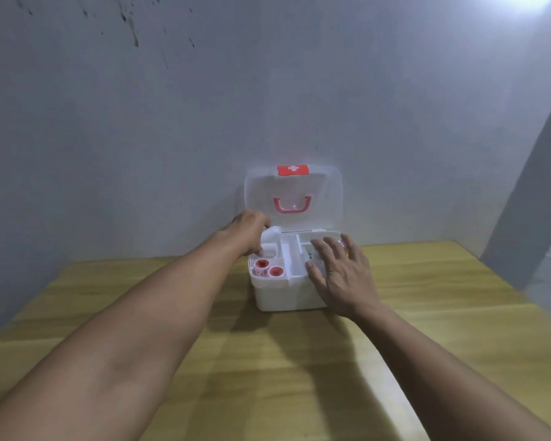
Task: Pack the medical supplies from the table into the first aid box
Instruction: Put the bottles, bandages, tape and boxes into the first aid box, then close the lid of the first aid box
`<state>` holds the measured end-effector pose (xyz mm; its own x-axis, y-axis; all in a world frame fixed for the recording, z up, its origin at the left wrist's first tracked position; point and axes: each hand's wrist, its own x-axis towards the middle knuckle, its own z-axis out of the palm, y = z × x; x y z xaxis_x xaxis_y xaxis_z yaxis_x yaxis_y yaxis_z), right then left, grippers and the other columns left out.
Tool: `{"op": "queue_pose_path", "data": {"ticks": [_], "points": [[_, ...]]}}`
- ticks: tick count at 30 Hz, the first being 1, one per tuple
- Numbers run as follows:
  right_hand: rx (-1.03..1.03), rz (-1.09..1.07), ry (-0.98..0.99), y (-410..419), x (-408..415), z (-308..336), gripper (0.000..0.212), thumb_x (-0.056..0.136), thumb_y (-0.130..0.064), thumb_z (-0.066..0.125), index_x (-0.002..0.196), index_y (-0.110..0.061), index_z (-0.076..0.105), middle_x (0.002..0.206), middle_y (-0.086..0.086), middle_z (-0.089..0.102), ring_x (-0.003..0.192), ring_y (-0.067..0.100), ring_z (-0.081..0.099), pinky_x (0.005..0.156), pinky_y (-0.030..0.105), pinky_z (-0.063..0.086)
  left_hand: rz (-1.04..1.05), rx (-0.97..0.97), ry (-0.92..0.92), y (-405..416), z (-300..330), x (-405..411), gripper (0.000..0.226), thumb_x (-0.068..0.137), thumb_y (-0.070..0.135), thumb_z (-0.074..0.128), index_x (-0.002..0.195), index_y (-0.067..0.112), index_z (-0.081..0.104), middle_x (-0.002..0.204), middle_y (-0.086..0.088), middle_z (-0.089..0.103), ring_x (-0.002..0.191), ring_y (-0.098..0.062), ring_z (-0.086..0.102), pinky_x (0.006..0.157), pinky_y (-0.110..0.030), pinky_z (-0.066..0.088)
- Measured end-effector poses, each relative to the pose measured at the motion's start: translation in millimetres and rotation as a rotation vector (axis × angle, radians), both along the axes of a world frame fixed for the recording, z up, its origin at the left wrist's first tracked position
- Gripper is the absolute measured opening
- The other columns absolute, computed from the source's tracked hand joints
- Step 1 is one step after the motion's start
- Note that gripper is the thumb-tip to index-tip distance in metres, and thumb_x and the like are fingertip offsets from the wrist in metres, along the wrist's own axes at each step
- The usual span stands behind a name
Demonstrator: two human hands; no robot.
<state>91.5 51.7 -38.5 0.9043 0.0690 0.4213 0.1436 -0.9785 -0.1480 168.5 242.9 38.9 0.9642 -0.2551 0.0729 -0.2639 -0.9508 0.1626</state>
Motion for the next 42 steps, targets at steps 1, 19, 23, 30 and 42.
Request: {"op": "queue_pose_path", "data": {"ticks": [1,19,23,30,42], "points": [[0.004,0.0,-0.006,0.1,0.0,0.1,0.069,0.086,-0.061,0.009,0.142,-0.029,0.034,0.148,-0.001,0.039,0.143,0.029,0.018,0.116,0.044,0.022,0.003,-0.005,0.005,0.4,-1.3,2.4,0.063,0.065,0.012,0.085,0.123,0.013,0.06,0.116,-0.012,0.063,0.103,-0.031,0.061,0.086,-0.037,0.052],[0.001,-0.016,-0.028,-1.3,2.4,-4.4,0.068,0.086,-0.06,0.013,0.142,-0.029,0.036,0.146,-0.001,0.042,0.142,0.028,0.021,0.113,0.043,0.024,0.205,-0.468,-0.135,-41.7,0.1,-30.4,0.038,0.094,0.033,0.05,0.073,0.003,0.061,0.078,-0.019,0.07,0.065,-0.034,0.066,0.06,-0.032,0.049],[0.006,0.005,-0.024,-2.0,0.6,-4.5,0.065,0.088,-0.058,0.01,0.143,-0.03,0.032,0.149,-0.002,0.039,0.143,0.026,0.017,0.114,0.041,0.021,0.189,-0.384,-0.375,-34.6,-9.2,-25.2,0.019,0.092,0.016,0.047,0.087,0.008,0.064,0.1,-0.017,0.067,0.095,-0.036,0.061,0.069,-0.036,0.044],[0.016,0.018,0.027,-2.8,-0.1,-1.6,0.07,0.087,-0.063,0.004,0.146,-0.032,0.026,0.153,-0.003,0.032,0.146,0.025,0.011,0.117,0.043,0.018,0.298,-0.617,-0.154,-19.7,22.6,17.0,0.082,0.086,0.021,0.057,0.15,0.01,0.006,0.16,-0.012,0.005,0.147,-0.03,0.009,0.119,-0.044,0.017],[0.145,-0.008,-0.391,-6.0,20.9,65.2,0.054,0.081,-0.029,0.066,0.129,-0.009,0.049,0.131,0.017,0.054,0.119,0.036,0.048,0.101,0.053,0.04,0.237,-0.728,-0.406,-7.2,31.7,7.9,0.053,0.085,0.014,0.064,0.136,0.013,0.049,0.13,-0.016,0.054,0.117,-0.031,0.055,0.099,-0.034,0.043]]}}
